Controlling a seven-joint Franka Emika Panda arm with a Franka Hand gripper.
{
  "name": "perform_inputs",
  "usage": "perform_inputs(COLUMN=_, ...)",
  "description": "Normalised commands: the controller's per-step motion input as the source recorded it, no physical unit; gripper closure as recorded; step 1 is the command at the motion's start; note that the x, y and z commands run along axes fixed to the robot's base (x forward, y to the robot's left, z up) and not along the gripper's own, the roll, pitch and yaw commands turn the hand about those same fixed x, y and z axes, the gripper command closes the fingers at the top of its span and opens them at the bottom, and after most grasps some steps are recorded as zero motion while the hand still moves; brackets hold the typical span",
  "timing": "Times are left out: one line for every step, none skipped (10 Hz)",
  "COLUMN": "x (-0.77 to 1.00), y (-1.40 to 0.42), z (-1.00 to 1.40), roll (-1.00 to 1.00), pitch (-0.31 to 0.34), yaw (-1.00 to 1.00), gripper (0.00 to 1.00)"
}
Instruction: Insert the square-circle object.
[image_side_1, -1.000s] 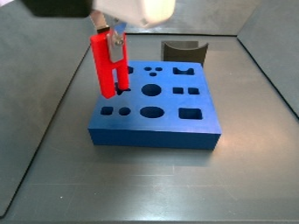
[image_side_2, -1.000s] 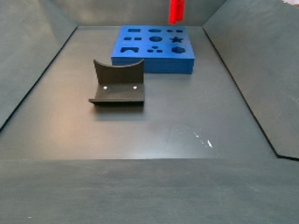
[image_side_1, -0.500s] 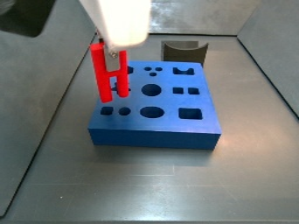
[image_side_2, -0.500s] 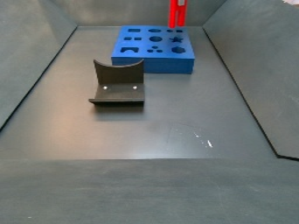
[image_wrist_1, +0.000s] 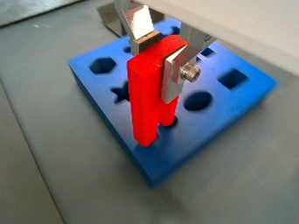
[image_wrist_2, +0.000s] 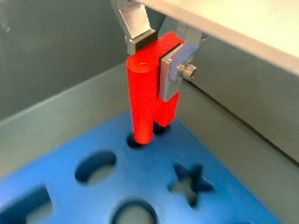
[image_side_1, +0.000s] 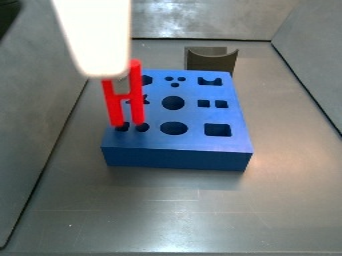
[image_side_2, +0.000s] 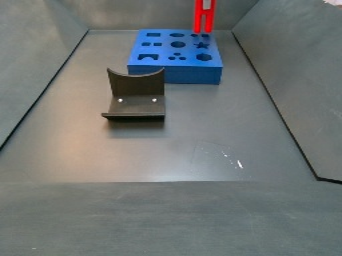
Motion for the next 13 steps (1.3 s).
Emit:
perform_inputs(x=0.00, y=-0.29, z=-0.31, roll=0.00, pitch=-0.086, yaw=-0.27, gripper=1.00)
perform_inputs(x=0.00, y=0.00, z=-0.23, roll=0.00, pitch=-0.036, yaw=-0.03, gripper=1.00)
perform_inputs(x=0.01, y=0.01, z=-0.24, roll=0.03, pitch=0.000, yaw=-0.15, gripper=1.00)
perform_inputs(x=0.08, y=0.15, z=-0.24, roll=0.05, pitch=0.001, yaw=-0.25, gripper=1.00)
perform_inputs(x=0.04, y=0.25, z=-0.27, roll=0.01, pitch=0.023, yaw=-0.22, gripper=1.00)
perform_inputs(x=0.15, y=0.23, z=-0.35, roll=0.00, pitch=0.046, yaw=-0.41, gripper=1.00)
perform_inputs(x=0.02, y=0.23, z=-0.44, roll=0.00, pitch=0.029, yaw=-0.52, gripper=1.00)
perform_inputs(x=-0.01, y=0.26, z=-0.57, roll=-0.09, pitch=0.000, yaw=-0.49, gripper=1.00)
perform_inputs(x=-0.09, y=0.21, z=-0.68, roll=-0.12, pitch=-0.006, yaw=-0.45, gripper=1.00)
perform_inputs(x=-0.04, y=0.17, z=-0.74, roll=-0.19, pitch=-0.050, yaw=-0.36, gripper=1.00)
perform_inputs(x=0.00, y=0.05, z=-0.87, roll=-0.13, pitch=-0.086, yaw=-0.27, gripper=1.00)
perform_inputs(x=0.00, y=-0.02, z=-1.00, roll=-0.05, pitch=-0.063, yaw=-0.07, gripper=1.00)
perform_inputs(x=0.00, y=-0.24, z=-1.00, roll=0.00, pitch=-0.009, yaw=0.00, gripper=1.00)
